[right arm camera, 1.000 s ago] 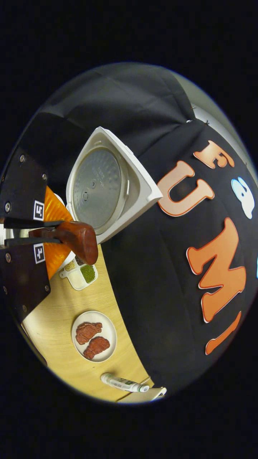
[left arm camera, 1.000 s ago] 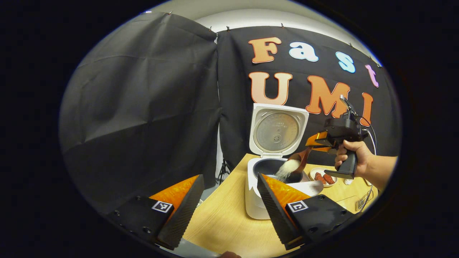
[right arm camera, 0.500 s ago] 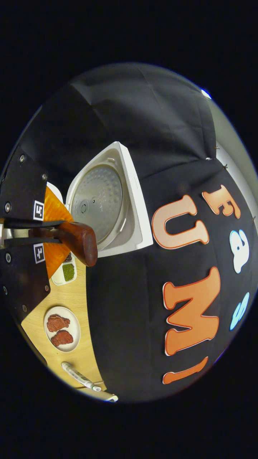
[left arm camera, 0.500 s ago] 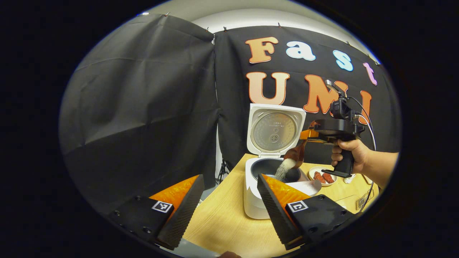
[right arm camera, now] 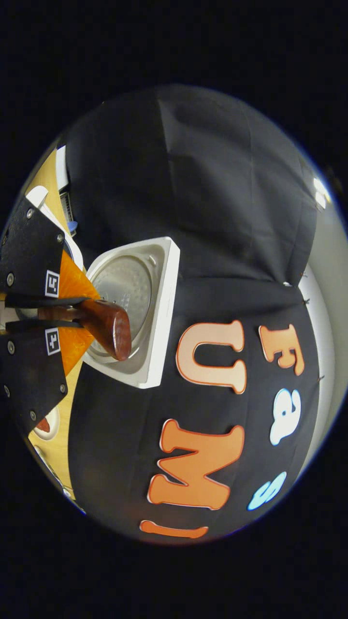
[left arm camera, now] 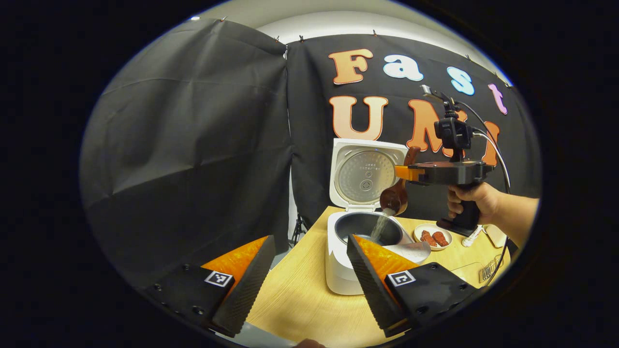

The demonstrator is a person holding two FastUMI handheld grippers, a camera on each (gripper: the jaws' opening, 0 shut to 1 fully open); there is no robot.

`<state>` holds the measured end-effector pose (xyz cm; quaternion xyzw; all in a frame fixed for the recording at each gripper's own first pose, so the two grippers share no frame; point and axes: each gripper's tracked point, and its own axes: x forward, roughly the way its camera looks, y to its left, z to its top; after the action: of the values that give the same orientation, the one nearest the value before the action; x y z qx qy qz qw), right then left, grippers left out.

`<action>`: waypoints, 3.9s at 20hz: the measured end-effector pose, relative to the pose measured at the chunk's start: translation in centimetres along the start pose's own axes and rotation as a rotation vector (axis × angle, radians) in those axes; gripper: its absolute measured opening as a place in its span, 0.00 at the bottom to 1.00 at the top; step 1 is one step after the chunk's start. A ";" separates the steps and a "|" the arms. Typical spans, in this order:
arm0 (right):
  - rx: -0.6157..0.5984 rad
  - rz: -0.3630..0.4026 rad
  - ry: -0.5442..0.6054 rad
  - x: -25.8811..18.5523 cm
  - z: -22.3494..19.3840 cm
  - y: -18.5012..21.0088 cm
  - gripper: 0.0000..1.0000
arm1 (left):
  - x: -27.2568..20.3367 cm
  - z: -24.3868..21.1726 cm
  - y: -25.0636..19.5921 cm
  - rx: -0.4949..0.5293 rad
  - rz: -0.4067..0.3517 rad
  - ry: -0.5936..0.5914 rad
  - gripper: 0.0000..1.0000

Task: Close the left gripper, press the button to open the rice cooker; take a wooden spoon from the chopstick holder with the right hand, scoop a spoonful of rice and pour it into the rice cooker, then put the wooden spoon back into the chopstick holder.

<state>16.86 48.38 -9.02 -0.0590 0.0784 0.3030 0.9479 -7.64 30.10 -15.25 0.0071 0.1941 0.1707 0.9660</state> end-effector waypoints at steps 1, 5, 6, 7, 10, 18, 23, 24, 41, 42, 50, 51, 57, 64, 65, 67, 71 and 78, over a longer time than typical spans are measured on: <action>-0.038 0.012 -0.010 0.0 0.2 0.4 0.09 | 0.0 0.0 0.0 0.003 0.002 -0.001 1.00; -0.142 0.039 -0.043 -0.2 0.7 0.3 0.08 | -0.2 0.7 -0.5 0.037 0.017 -0.026 1.00; -0.139 0.044 -0.046 -0.1 0.7 0.2 0.09 | -0.3 0.8 -0.7 0.043 0.015 -0.030 1.00; -0.123 0.051 -0.046 0.0 0.7 0.5 0.09 | -0.4 0.8 -0.9 0.045 0.011 -0.031 1.00; -0.022 0.047 -0.027 -0.5 0.7 0.6 0.09 | -0.6 0.8 -1.6 0.039 0.006 -0.030 1.00; 0.299 -0.018 0.013 -4.8 -0.6 -3.9 0.09 | -0.7 1.5 -6.1 0.050 -0.045 -0.048 1.00; 0.400 -0.083 0.026 -10.0 -2.9 -9.5 0.09 | -1.2 1.7 -10.7 0.072 -0.109 -0.052 1.00; 0.413 -0.097 0.028 -11.1 -3.4 -10.6 0.09 | -1.4 1.5 -11.8 0.071 -0.122 -0.050 1.00; 0.583 -0.466 0.192 -30.3 -18.6 -29.2 0.09 | -5.8 1.7 -25.2 0.097 -0.254 -0.034 1.00; 0.600 -0.483 0.195 -31.3 -19.3 -30.0 0.09 | -5.9 1.4 -25.5 0.093 -0.251 -0.021 1.00; 0.697 -0.566 0.248 -36.1 -25.1 -33.7 0.09 | -7.8 1.8 -27.2 0.093 -0.198 -0.022 1.00; 0.706 -0.568 0.254 -36.3 -25.7 -33.8 0.09 | -8.1 1.9 -27.3 0.093 -0.186 -0.026 1.00; 0.742 -0.570 0.284 -36.7 -29.5 -34.2 0.09 | -9.8 2.3 -27.1 0.107 -0.114 -0.035 1.00; 0.799 -0.528 0.312 -36.1 -32.6 -32.6 0.11 | -11.2 2.9 -26.0 0.125 -0.041 -0.042 1.00; 0.811 -0.520 0.305 -35.9 -32.7 -32.5 0.12 | -11.1 3.2 -25.7 0.124 -0.036 -0.046 1.00; 0.822 -0.530 0.303 -35.9 -33.4 -32.5 0.14 | -10.6 4.3 -25.1 0.123 -0.036 -0.063 1.00; 0.867 -0.574 0.302 -35.6 -34.2 -32.9 0.16 | -7.1 7.4 -22.6 0.112 -0.050 -0.089 1.00; 0.859 -0.652 0.371 -37.2 -34.6 -33.0 0.44 | 2.0 12.9 -17.8 0.033 -0.085 -0.048 0.99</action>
<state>2.30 -4.87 -33.96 0.2583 0.3376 -0.0796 0.9016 4.80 14.68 -5.49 0.0190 0.1738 0.1258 0.9765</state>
